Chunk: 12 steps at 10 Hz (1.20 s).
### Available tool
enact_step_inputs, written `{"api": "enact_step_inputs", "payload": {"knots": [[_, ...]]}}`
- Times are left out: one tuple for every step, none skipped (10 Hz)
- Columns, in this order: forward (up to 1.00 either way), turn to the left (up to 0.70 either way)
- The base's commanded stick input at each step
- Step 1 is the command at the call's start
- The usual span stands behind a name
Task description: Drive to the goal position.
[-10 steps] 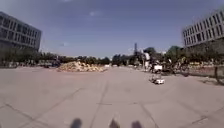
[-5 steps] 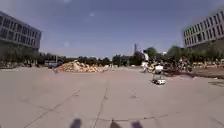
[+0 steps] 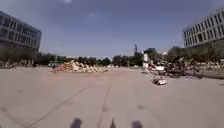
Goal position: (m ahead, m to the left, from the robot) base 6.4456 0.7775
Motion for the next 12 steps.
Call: {"api": "enact_step_inputs", "payload": {"knots": [[1.00,0.00],[1.00,0.00],[1.00,0.00],[1.00,0.00],[1.00,0.00],[1.00,0.00],[1.00,0.00],[1.00,0.00],[1.00,0.00],[1.00,0.00],[1.00,0.00],[1.00,0.00]]}}
